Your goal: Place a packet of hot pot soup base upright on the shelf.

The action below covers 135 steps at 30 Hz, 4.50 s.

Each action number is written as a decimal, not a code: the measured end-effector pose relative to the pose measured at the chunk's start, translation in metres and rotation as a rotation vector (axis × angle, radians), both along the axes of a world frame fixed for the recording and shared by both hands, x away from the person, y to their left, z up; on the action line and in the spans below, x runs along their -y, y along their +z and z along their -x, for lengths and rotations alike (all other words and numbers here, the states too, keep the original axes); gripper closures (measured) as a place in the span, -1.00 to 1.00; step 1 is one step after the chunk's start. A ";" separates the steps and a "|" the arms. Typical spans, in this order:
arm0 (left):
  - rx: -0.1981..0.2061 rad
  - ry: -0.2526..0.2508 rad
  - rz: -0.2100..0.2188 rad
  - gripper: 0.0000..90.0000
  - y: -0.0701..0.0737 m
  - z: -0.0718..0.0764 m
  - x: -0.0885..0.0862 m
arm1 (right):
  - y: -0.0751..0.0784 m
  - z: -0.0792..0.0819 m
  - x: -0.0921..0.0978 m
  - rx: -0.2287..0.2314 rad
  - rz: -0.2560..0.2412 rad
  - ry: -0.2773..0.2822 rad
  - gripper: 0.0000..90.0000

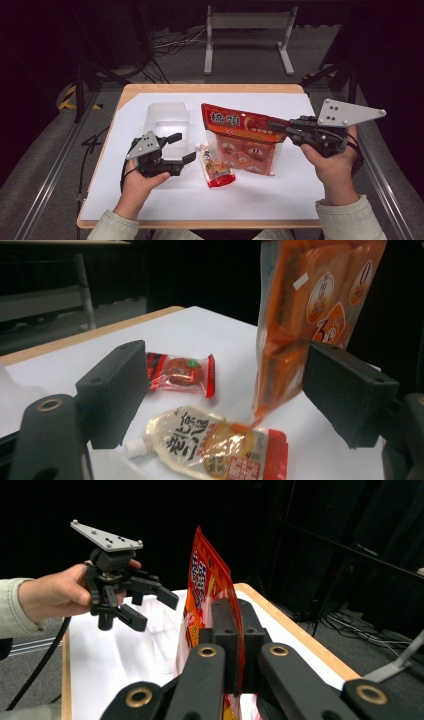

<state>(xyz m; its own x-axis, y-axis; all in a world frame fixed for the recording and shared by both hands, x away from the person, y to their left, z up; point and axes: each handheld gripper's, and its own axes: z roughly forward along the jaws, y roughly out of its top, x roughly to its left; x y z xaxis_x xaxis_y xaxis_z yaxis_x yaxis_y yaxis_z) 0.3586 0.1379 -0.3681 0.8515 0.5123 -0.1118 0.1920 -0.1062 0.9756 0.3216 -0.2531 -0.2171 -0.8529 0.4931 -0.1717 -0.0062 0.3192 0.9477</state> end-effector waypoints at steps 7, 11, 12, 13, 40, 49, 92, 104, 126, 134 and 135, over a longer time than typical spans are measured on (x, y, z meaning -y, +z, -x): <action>-0.005 -0.034 0.024 -0.74 0.002 -0.006 0.018 | 0.000 -0.002 -0.009 0.000 -0.008 0.023 1.00; 0.014 -0.094 0.005 -0.91 0.000 -0.008 0.029 | -0.001 -0.005 -0.014 -0.004 -0.017 0.037 1.00; 0.010 -0.107 0.012 -0.93 -0.001 -0.009 0.031 | -0.001 -0.005 -0.015 -0.003 -0.018 0.038 1.00; 0.012 -0.113 0.017 -0.94 -0.002 -0.010 0.033 | -0.001 -0.005 -0.016 -0.003 -0.018 0.040 1.00; -0.029 -0.319 0.172 -0.73 -0.009 -0.023 0.059 | -0.012 -0.010 -0.035 -0.025 -0.052 0.109 1.00; 0.000 -0.382 0.188 -0.05 -0.009 -0.023 0.059 | -0.015 -0.011 -0.032 -0.039 -0.080 0.120 1.00; 0.009 -0.373 -0.007 0.59 0.026 -0.024 0.050 | -0.025 -0.020 -0.009 -0.044 -0.198 0.032 0.56; 0.018 -0.308 -0.010 0.59 0.052 -0.043 0.029 | -0.060 -0.030 0.019 -0.148 -0.224 -0.040 0.48; 0.081 -0.240 -0.095 0.59 0.100 -0.059 0.018 | -0.131 -0.051 0.054 -0.319 -0.141 -0.194 0.53; 0.083 -0.204 -0.081 0.59 0.102 -0.069 0.005 | -0.136 -0.053 0.059 -0.335 -0.135 -0.212 0.54; 0.084 -0.196 -0.082 0.59 0.101 -0.071 0.002 | -0.137 -0.053 0.060 -0.336 -0.137 -0.212 0.54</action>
<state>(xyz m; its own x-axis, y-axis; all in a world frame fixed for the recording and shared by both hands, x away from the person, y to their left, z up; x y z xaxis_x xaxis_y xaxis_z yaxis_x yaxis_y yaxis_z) 0.4299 0.1356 -0.2668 0.9403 0.3404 -0.0015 0.0787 -0.2131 0.9739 0.3748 -0.3132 -0.3537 -0.7277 0.6625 0.1778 0.3623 0.1512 0.9197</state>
